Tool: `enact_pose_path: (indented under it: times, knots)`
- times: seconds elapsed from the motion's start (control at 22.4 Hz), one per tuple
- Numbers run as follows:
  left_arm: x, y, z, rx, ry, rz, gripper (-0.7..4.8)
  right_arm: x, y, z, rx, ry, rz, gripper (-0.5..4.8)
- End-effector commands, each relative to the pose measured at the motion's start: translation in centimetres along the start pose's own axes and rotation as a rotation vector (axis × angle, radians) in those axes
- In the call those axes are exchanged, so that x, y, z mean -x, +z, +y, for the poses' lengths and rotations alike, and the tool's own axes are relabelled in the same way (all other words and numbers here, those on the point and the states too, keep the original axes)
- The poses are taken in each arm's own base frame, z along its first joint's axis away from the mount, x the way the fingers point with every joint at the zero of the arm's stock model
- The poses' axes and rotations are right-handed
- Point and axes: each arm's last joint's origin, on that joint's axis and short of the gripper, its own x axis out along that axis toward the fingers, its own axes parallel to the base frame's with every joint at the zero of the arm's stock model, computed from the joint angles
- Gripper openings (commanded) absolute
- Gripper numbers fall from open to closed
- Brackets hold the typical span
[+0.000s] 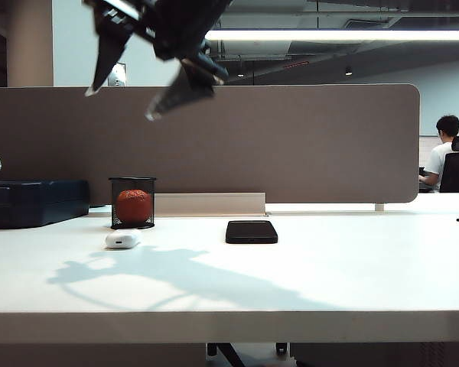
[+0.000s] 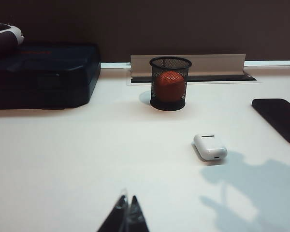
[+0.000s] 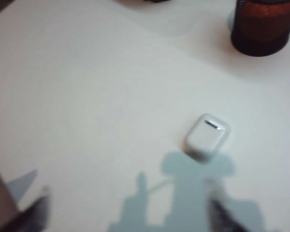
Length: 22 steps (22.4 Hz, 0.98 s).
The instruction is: Find the wireless headphone case on the desktop and place it on the left side of the phone.
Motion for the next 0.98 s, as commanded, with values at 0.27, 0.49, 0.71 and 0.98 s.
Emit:
enact_pose_path:
  times: [0.27, 0.49, 0.71, 0.98]
  knots:
    - [0.0, 0.1, 0.0, 0.0, 0.002, -0.006, -0.05, -4.8, -1.8, -0.9, 0.006, -0.043, -0.003, 4.79]
    - [0.0, 0.1, 0.0, 0.0, 0.002, -0.006, -0.05, -7.0, -2.9, -1.4, 0.008, -0.065, 0.005, 4.79]
    - [0.0, 0.1, 0.0, 0.0, 0.002, -0.006, -0.05, -8.9, -3.6, -1.8, 0.118, -0.071, -0.026, 4.79]
    - [0.0, 0.0, 0.0, 0.0, 0.001, 0.007, -0.05, -10.6, -4.8, -2.6, 0.114, -0.081, -0.018, 4.79]
